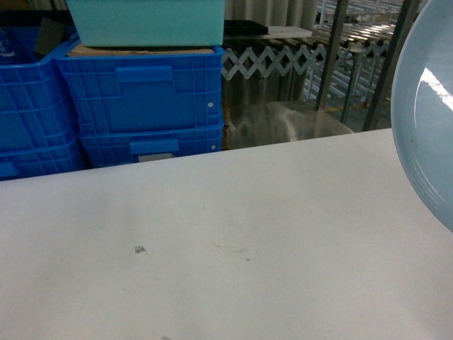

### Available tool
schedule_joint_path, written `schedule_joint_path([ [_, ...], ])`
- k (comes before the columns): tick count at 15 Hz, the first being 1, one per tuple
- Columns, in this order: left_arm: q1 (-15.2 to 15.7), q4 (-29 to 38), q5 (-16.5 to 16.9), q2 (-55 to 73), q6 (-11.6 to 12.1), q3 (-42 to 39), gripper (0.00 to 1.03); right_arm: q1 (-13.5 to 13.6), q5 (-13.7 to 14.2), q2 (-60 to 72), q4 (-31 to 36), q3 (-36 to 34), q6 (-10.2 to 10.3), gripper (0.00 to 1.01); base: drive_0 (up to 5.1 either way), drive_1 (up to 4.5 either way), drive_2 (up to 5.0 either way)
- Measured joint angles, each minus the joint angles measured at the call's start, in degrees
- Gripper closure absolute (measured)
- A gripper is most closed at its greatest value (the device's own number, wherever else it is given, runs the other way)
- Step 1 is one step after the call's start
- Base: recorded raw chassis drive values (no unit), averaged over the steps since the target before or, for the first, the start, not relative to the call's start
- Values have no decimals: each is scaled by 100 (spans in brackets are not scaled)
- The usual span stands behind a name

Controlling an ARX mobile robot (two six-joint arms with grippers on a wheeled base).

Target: Place blue tray on left shelf second layer neatly

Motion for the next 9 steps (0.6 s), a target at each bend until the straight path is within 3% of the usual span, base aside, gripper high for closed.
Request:
schedule_joint_path([
  [9, 0, -11, -2, 0, 0, 0, 5, 7, -20, -4, 26, -9, 0, 99, 318, -298, -513],
])
